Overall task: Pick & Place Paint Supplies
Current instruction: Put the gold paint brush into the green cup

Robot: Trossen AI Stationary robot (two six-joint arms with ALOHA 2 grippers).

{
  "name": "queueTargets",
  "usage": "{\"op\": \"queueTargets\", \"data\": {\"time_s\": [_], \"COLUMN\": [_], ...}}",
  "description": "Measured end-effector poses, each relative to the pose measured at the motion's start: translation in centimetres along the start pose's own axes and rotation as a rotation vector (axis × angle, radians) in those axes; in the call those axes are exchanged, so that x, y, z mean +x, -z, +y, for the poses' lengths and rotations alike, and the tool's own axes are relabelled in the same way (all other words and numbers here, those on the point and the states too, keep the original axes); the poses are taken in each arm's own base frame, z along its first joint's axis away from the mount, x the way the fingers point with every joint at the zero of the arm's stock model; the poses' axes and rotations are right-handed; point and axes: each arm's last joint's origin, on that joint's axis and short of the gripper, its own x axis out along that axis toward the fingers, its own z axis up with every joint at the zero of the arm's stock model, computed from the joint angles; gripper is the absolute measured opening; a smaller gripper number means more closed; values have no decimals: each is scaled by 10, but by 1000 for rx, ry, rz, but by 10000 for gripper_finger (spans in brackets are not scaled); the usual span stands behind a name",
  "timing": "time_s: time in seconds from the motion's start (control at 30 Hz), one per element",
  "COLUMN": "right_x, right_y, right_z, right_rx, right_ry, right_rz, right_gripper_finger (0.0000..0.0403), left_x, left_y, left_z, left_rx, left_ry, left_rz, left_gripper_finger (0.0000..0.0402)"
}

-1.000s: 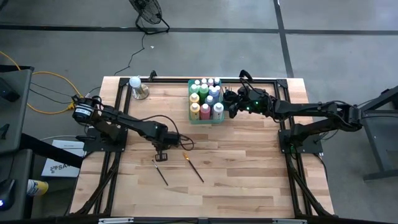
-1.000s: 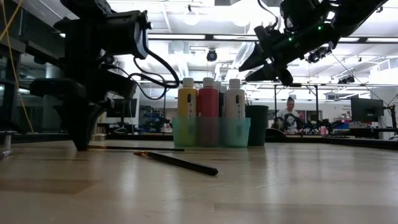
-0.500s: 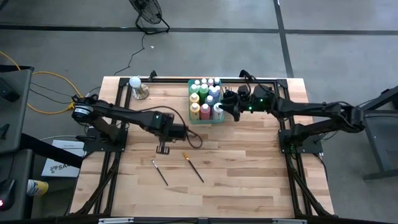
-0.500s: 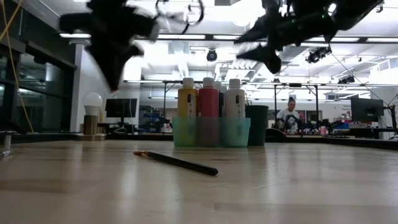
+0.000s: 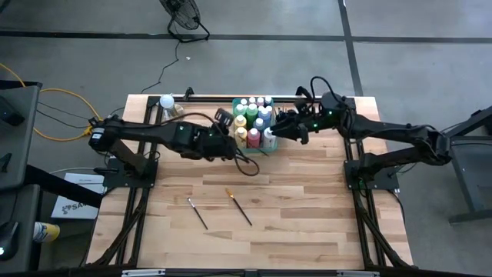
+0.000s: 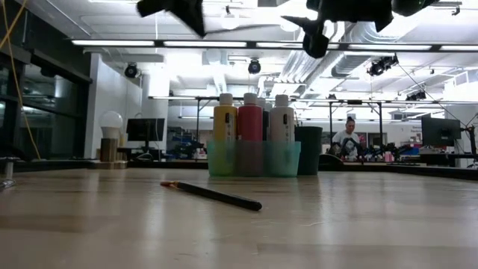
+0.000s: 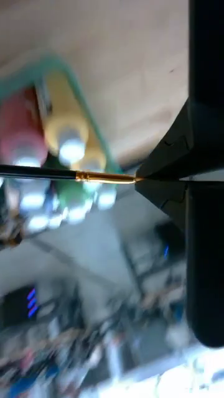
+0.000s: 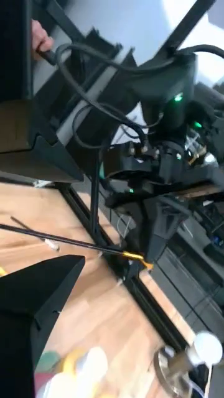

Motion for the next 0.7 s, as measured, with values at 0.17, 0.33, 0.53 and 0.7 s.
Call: {"op": "queueTargets", "data": {"time_s": [0.17, 0.33, 0.53, 0.7], "right_x": [-3, -8, -8, 2], "right_y": [-13, -23, -23, -20], "right_z": [4, 4, 4, 1], "right_rx": [8, 41, 109, 128], "right_ry": [4, 21, -38, -93], "right_rz": [0, -16, 41, 81], "right_gripper_finger": [197, 197, 197, 197], "left_x": [-11, -17, -20, -22], "left_y": [-8, -21, -30, -36], "left_z": [22, 36, 46, 52], "left_rx": [207, 357, 480, 564], "left_ry": [-134, -269, -377, -441], "left_rz": [-65, -128, -148, -174], "left_gripper_finger": [0, 0, 0, 0]}}
